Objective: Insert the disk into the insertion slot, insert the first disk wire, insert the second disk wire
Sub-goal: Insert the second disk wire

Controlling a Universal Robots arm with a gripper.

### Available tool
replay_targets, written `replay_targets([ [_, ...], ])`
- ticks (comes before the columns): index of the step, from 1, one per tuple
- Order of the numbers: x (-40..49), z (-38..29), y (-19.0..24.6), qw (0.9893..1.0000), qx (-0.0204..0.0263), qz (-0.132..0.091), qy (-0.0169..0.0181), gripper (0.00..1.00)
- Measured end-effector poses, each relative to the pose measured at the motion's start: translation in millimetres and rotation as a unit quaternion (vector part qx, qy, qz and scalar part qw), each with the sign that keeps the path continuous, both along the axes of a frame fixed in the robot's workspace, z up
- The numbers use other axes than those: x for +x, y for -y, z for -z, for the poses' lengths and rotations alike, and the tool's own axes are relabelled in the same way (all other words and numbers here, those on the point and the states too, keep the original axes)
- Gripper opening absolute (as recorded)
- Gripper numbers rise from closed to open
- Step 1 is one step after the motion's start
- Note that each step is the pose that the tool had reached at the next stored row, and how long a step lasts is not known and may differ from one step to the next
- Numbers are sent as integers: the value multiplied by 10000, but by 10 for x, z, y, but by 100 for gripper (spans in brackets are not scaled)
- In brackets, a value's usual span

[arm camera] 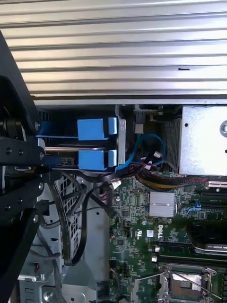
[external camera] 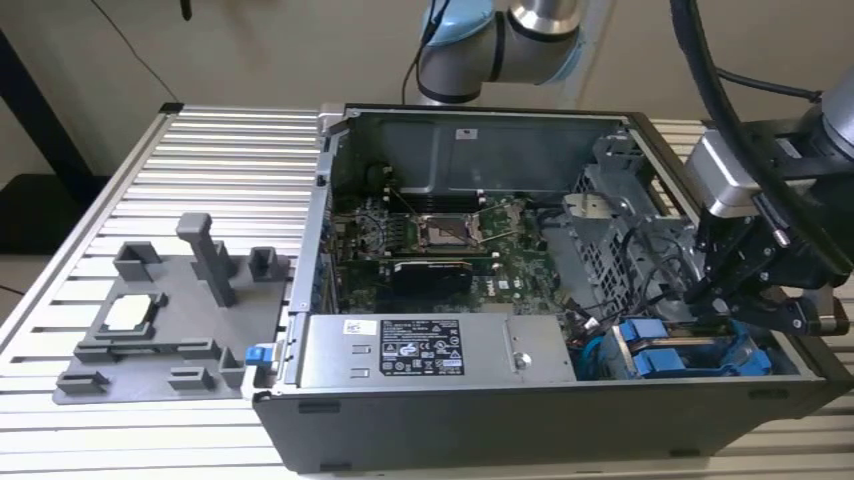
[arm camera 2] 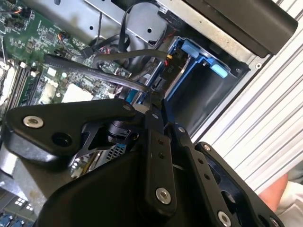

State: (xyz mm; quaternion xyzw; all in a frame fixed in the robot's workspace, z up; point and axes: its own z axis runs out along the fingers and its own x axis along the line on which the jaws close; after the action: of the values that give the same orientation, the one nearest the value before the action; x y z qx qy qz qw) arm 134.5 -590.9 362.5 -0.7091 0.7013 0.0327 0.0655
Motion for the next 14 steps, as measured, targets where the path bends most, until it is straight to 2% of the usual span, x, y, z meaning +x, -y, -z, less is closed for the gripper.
replay_targets([
  [6, 2, 99, 0, 10000, 2, 6, -2, 16],
  [8, 2, 116, 0, 10000, 19, 10, -3, 16],
  [14, 3, 140, 0, 10000, 23, 12, -3, 16],
])
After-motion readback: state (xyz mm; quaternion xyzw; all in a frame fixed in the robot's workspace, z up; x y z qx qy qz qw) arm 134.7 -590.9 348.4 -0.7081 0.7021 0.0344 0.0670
